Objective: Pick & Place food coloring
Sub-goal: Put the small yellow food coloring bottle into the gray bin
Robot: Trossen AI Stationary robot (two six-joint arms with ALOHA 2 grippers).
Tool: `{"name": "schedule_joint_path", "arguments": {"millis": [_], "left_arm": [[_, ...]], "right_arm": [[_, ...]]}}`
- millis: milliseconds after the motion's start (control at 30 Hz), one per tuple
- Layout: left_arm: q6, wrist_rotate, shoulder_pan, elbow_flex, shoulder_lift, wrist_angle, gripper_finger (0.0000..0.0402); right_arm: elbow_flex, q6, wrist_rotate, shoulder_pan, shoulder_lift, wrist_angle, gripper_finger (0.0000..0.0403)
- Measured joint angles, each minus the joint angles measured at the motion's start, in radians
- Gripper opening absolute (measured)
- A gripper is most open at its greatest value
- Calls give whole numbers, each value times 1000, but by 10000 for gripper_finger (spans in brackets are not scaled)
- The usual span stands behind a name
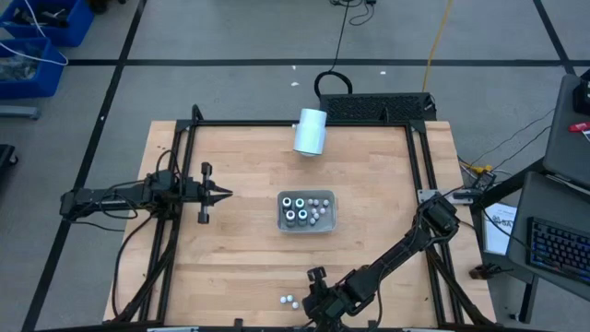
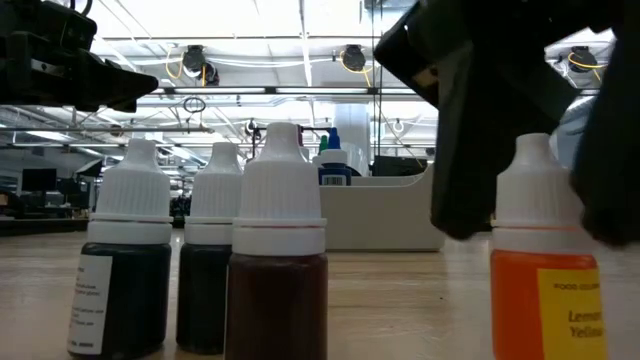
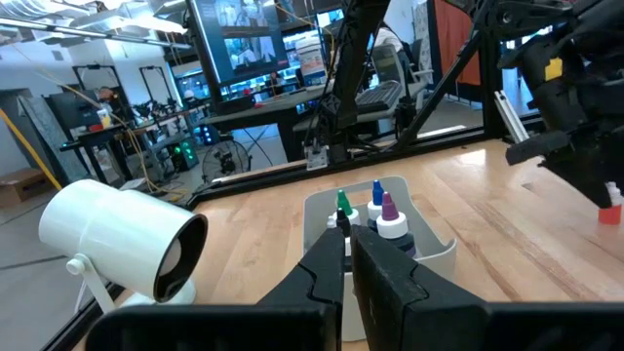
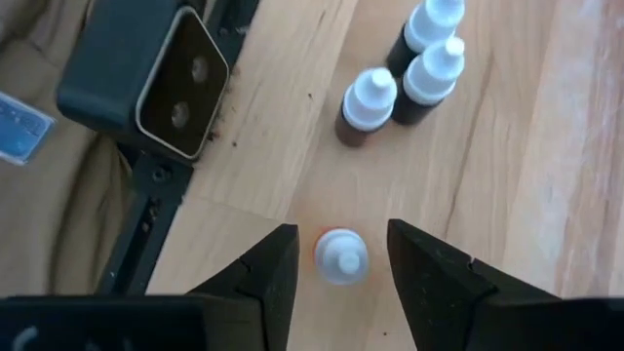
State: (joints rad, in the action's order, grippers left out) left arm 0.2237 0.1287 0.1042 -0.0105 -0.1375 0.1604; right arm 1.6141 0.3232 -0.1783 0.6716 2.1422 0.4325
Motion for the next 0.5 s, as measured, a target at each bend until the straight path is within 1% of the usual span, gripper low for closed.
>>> {"name": "schedule_joint_path", "arguments": {"millis": [200,267,500], "left_arm": [[4,0,0,0,0,0,31],[5,0,0,0,0,0,31],[7,0,0,0,0,0,31]], "right_arm": [[-2,-2,0,0,0,-5,129],[-2,-2,17,0,0,-4,120],[-2,-2,26,-3,0,-3,70]]}}
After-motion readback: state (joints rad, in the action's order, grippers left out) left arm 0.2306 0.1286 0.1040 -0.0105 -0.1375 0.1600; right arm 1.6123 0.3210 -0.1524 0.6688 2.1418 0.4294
